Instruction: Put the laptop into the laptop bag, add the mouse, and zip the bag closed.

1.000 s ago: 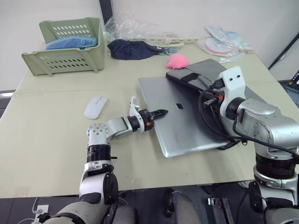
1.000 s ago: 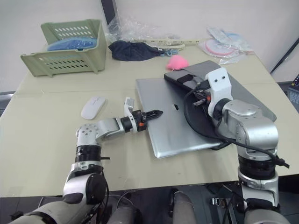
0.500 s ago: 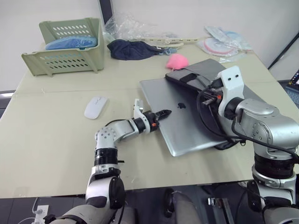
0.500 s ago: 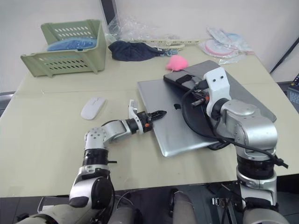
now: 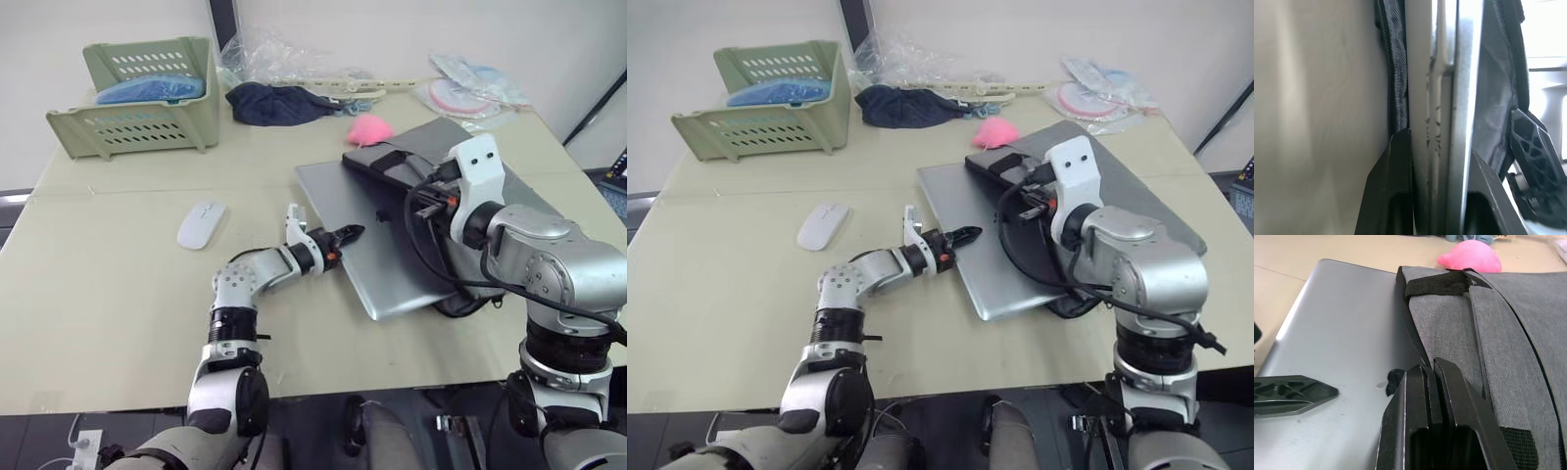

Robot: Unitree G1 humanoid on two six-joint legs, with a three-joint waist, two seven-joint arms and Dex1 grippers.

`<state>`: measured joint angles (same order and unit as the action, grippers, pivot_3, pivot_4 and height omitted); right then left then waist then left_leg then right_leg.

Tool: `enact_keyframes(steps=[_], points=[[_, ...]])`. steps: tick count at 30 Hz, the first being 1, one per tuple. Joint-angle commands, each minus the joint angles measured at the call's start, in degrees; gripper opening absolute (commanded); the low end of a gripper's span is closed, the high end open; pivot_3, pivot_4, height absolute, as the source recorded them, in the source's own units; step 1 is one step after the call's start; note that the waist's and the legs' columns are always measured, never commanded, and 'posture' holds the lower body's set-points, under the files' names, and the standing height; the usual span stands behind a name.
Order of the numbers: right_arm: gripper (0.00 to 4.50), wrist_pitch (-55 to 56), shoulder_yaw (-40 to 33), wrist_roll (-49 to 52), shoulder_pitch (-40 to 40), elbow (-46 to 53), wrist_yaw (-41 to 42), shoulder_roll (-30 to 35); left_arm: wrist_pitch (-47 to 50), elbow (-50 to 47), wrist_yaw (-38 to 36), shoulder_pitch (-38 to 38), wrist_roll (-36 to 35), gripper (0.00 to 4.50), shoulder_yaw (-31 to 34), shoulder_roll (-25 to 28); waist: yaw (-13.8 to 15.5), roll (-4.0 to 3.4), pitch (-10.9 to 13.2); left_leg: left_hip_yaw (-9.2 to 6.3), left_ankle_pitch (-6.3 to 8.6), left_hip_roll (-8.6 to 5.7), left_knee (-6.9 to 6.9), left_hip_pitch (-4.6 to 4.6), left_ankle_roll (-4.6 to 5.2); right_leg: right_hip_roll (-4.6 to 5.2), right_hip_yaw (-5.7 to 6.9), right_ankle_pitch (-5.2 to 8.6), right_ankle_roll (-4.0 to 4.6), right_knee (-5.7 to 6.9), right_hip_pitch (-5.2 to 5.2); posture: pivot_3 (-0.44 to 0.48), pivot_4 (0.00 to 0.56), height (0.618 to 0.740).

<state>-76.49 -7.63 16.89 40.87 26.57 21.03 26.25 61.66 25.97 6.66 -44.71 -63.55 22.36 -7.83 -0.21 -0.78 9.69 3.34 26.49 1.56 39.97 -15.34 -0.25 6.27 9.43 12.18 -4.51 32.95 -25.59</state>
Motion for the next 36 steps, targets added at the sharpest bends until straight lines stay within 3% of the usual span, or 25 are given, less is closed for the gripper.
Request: enact_keyframes(steps=[1, 36], points=[[0.02, -1.2, -2.62, 2.29, 2.99, 3.73, -0.4, -0.8, -0.71, 0.06, -2.15, -2.57, 0.03, 0.41, -0.5, -1.34, -0.01, 0.0, 0.0, 0.0, 0.0, 0.0, 0.0, 0.0, 0.0, 0.0, 0.0, 0.0, 0.0, 0.0, 0.0, 0.0, 0.15, 0.74], [0.02, -7.54, -5.43, 3.39, 6.68, 4.39, -2.35, -6.19, -11.41, 17.45, -11.31, -14.17, 8.72, 0.41, -0.26, -5.84, -0.01, -0.04, 0.02, 0.0, -0.01, 0.0, -0.01, -0.02, 0.02, 0.0, 0.03, 0.0, -0.01, -0.01, -0.01, 0.0, 0.15, 0.74]])
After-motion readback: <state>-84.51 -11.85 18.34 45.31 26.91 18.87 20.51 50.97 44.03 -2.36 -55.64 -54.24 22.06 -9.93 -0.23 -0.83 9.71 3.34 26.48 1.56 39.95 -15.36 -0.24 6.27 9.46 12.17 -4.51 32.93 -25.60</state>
